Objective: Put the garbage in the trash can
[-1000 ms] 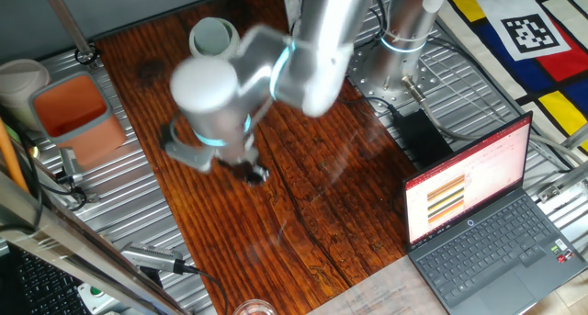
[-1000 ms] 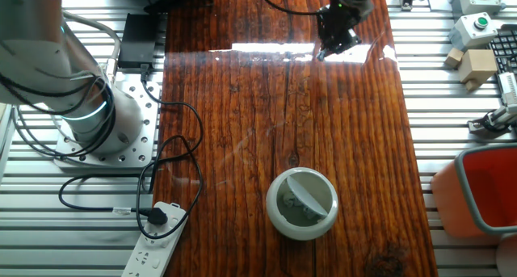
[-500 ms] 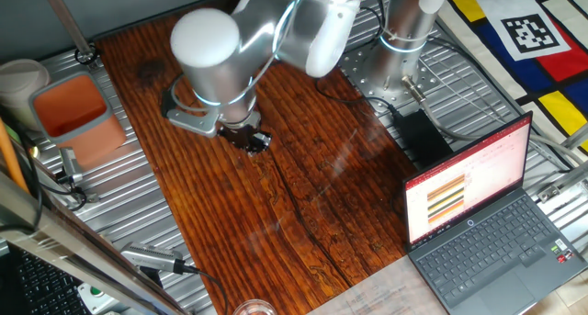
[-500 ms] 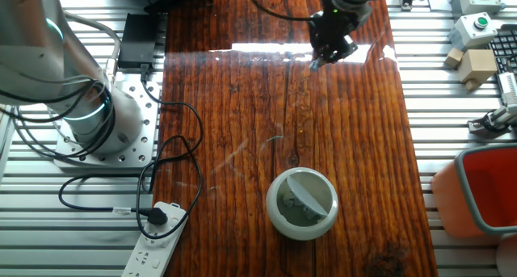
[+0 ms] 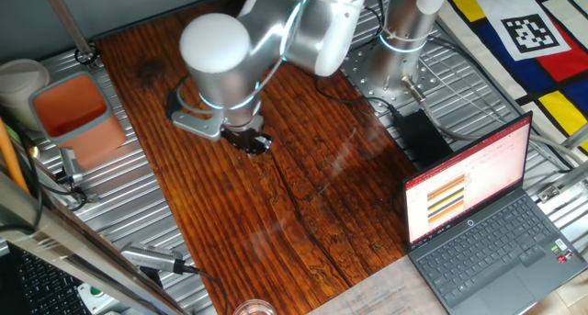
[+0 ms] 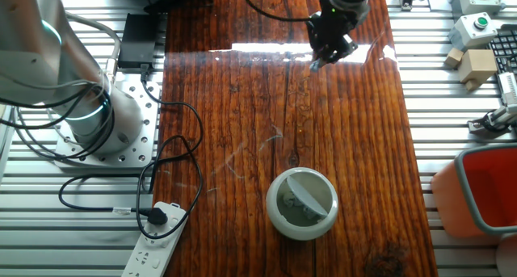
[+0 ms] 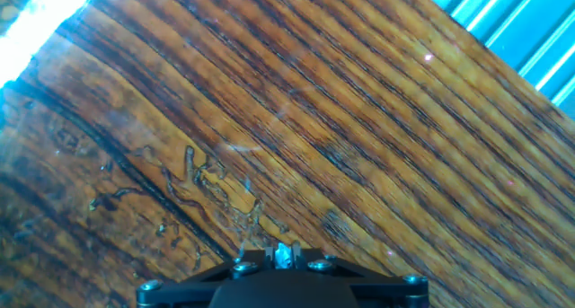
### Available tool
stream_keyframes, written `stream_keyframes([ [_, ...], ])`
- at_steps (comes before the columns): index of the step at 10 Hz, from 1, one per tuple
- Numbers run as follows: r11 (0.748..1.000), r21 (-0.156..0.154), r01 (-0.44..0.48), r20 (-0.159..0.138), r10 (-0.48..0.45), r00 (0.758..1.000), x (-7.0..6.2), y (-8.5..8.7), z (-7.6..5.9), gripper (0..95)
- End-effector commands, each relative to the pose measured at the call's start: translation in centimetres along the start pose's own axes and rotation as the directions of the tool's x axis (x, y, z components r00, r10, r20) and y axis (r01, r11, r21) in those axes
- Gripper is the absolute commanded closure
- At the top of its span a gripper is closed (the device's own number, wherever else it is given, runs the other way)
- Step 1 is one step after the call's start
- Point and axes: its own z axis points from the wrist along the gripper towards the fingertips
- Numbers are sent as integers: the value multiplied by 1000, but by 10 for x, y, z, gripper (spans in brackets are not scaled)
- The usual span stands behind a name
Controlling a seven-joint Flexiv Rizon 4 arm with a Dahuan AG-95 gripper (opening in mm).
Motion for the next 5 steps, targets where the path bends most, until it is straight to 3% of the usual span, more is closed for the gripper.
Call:
stream_keyframes([
  [1, 982, 58, -177, -27, 179, 983, -2, -1, 1, 950],
  [5, 997, 27, -71, -26, 72, 997, -2, -1, 1, 950],
])
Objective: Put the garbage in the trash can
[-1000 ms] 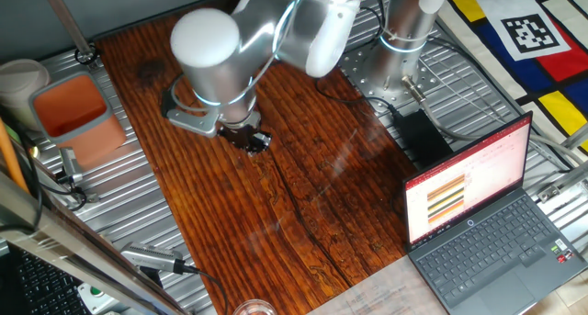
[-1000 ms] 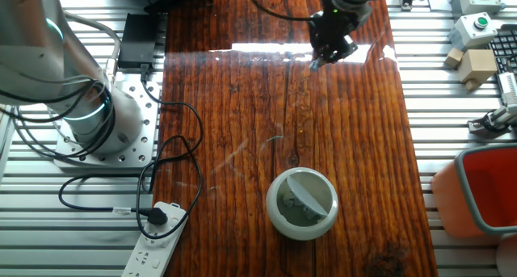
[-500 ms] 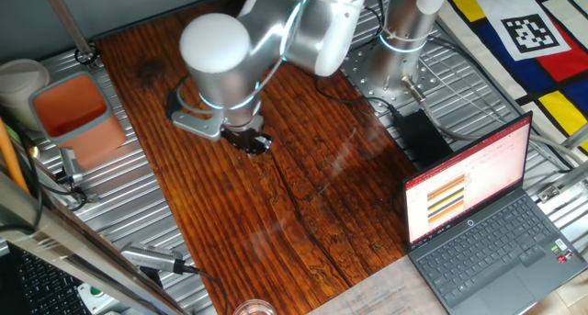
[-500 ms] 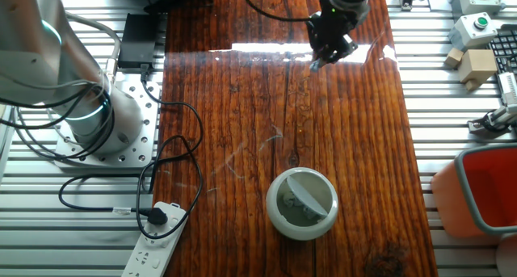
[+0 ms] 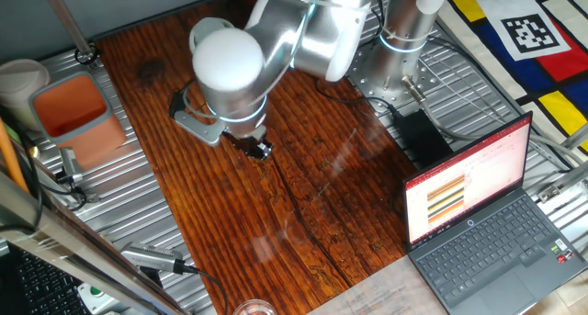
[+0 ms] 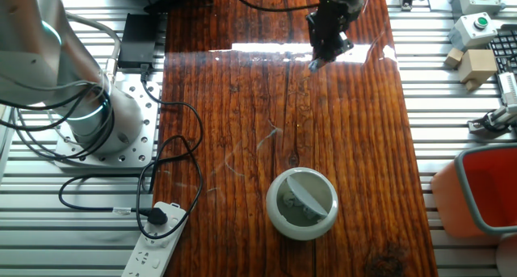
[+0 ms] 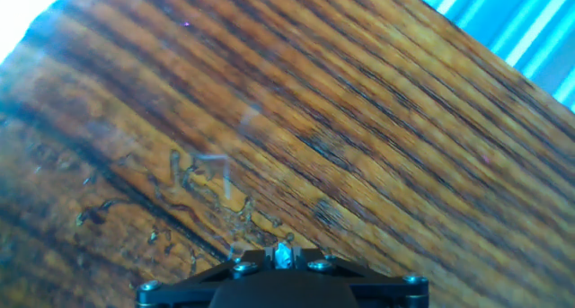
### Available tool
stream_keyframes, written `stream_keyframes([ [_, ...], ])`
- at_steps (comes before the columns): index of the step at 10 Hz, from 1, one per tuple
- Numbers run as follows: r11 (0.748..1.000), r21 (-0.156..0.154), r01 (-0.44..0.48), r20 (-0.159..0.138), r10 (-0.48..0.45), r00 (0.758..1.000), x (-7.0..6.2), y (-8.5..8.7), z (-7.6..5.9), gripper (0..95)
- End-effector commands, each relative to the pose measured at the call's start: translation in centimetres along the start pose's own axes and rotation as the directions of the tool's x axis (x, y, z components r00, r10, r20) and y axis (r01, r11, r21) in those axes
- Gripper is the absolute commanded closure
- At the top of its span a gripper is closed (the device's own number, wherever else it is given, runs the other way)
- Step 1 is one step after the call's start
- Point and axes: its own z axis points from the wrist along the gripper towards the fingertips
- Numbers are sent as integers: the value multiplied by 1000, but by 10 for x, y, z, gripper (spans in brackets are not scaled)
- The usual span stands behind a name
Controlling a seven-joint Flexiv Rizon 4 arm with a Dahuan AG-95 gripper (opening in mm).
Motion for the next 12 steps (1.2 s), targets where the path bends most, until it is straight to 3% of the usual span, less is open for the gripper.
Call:
stream_keyframes([
  [1, 992, -28, 121, 13, -120, 993, 8, -11, -2, 950],
  [3, 986, -39, 163, 15, -162, 987, 45, -54, -12, 950],
  [5, 978, -45, 203, 21, -202, 979, 77, -79, -18, 950],
  [7, 972, -49, 230, 26, -229, 973, 103, -91, -22, 950],
  [9, 969, -51, 241, 29, -239, 971, 104, -91, -17, 950],
  [10, 948, -57, 314, 61, -311, 948, 104, -91, -17, 950],
  [11, 941, -71, 330, 92, -323, 942, 104, -91, -17, 950],
  [12, 945, -78, 317, 95, -309, 946, 104, -91, -17, 950],
])
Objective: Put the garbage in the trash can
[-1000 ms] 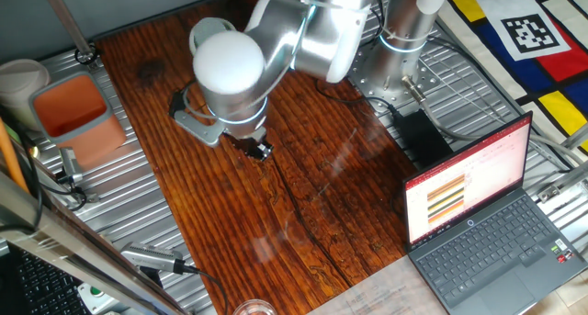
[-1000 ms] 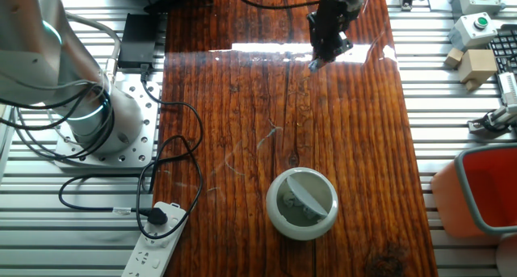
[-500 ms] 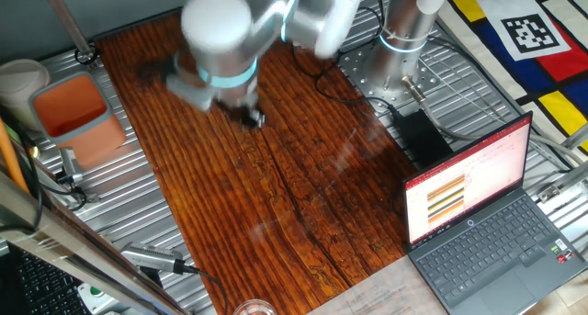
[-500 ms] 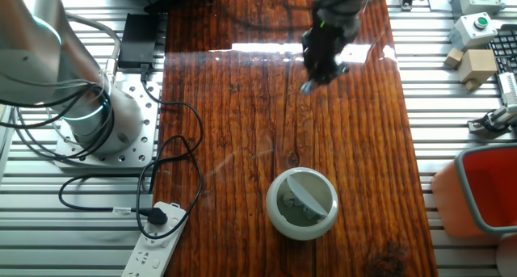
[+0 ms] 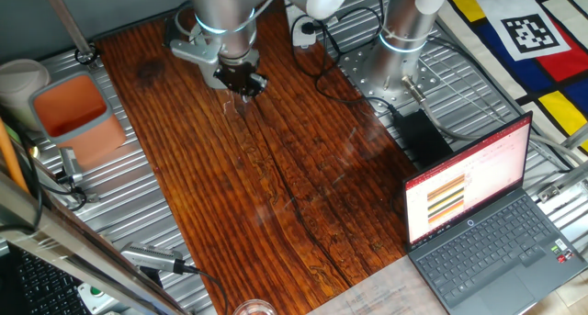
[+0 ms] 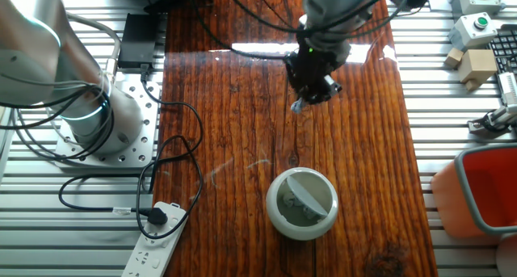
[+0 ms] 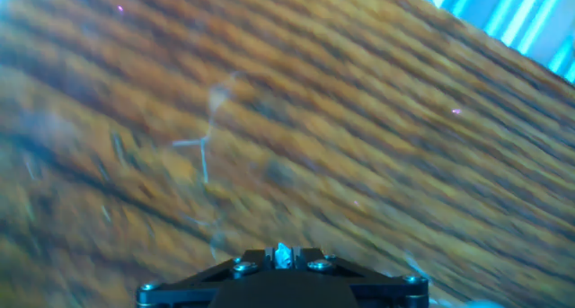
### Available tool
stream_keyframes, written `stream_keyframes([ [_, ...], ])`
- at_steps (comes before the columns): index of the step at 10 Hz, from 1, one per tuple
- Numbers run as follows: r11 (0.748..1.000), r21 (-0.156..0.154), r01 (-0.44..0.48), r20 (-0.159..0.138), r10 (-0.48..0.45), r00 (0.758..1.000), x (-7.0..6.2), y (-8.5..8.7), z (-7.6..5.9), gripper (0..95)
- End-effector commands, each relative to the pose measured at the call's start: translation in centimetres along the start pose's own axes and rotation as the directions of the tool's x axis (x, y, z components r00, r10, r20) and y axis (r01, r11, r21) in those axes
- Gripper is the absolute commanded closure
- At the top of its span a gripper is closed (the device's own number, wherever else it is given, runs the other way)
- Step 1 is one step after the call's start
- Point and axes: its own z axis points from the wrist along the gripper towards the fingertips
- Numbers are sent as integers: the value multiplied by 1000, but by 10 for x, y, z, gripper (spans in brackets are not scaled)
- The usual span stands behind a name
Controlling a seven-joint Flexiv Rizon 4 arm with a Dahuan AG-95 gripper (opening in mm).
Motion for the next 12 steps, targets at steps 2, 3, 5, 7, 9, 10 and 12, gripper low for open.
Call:
stream_keyframes([
  [2, 999, -10, -46, 1, 46, 999, 1, 0, 0, 950],
  [3, 998, -9, -58, 3, 58, 998, 1, 0, 0, 950],
  [5, 997, 21, -79, 5, 79, 997, 1, 0, 0, 950],
  [7, 997, 24, -75, 22, 74, 997, 1, 0, 0, 950],
  [9, 999, 8, -40, 31, 40, 999, 1, 0, 0, 950],
  [10, 999, 5, -37, 34, 36, 999, 1, 0, 0, 950],
  [12, 1000, 14, -20, 24, 20, 999, 32, -36, -28, 950],
])
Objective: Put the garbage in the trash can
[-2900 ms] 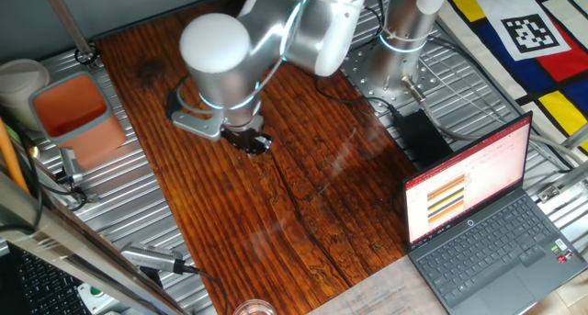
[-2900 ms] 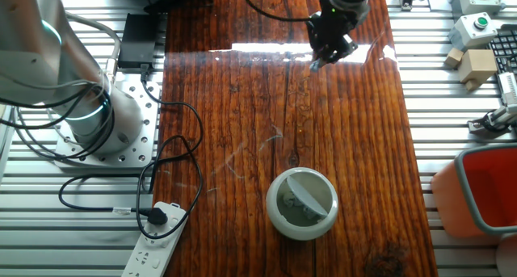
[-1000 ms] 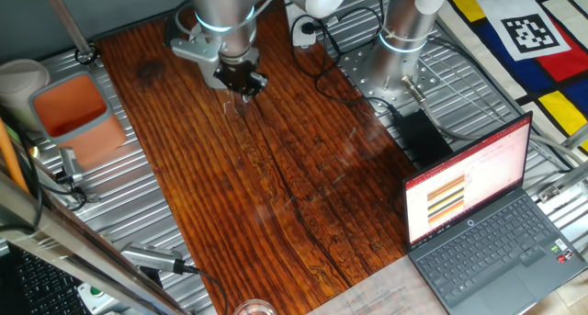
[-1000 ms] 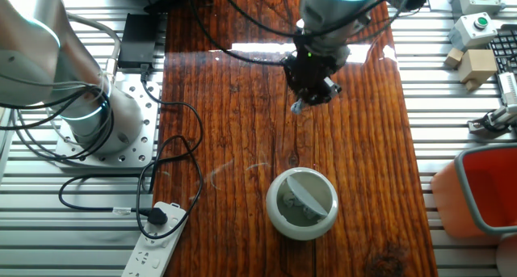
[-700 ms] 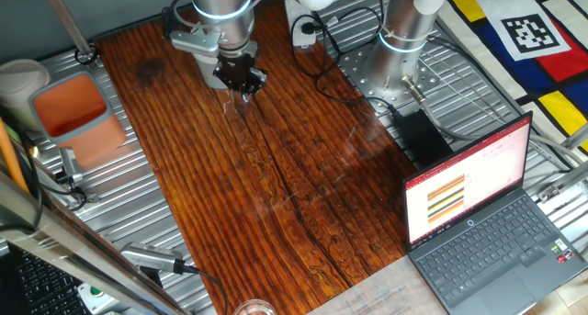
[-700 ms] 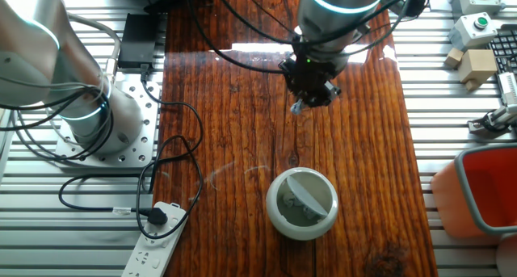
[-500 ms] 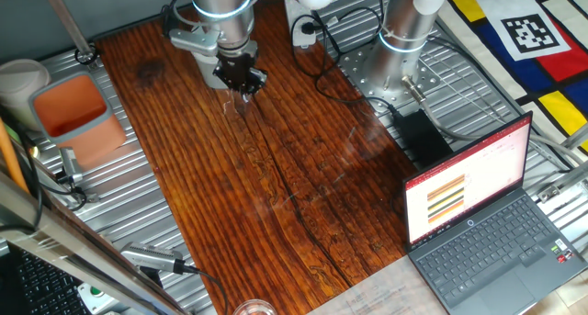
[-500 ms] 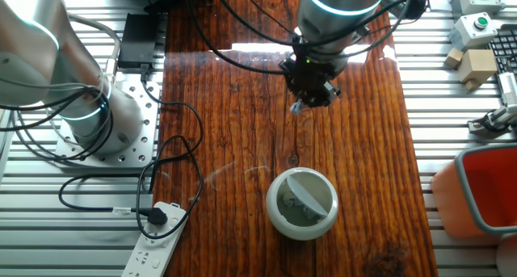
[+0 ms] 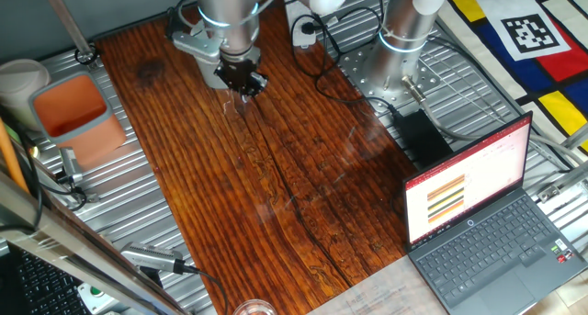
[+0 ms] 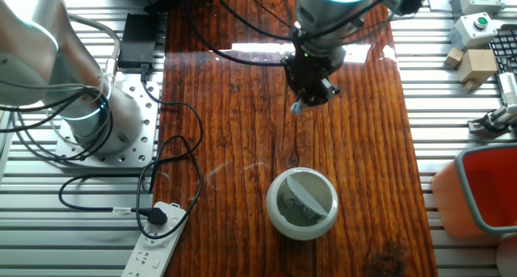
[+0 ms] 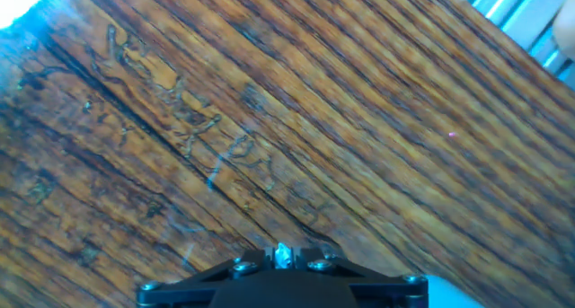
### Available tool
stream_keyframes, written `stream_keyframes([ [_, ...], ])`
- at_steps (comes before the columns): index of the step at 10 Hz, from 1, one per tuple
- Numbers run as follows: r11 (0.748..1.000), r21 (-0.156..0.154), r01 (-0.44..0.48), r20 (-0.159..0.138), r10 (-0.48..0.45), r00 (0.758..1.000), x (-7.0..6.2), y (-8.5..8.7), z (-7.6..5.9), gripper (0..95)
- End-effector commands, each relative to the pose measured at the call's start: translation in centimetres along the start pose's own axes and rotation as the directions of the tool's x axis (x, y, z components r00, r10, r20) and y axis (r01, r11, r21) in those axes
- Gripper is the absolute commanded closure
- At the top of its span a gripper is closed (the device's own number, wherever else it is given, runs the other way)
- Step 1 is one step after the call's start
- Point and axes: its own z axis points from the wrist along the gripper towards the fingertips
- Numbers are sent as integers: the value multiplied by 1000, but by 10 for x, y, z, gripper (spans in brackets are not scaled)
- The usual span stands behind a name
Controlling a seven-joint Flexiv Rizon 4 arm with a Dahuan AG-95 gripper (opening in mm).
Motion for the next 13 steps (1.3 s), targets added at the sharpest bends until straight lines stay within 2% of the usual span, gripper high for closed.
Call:
stream_keyframes([
  [1, 997, -31, 64, 9, -64, 998, 27, -35, -25, 950],
  [2, 996, -31, 78, 10, -78, 997, 36, -45, -27, 950],
  [4, 993, -20, 114, -1, -114, 993, 44, -52, -30, 950],
  [7, 978, -5, 210, -14, -210, 978, 65, -70, -32, 950],
  [11, 950, 36, 309, -10, -309, 951, 91, -90, -22, 950],
  [13, 947, 44, 317, -18, -316, 948, 95, -92, -21, 950],
])
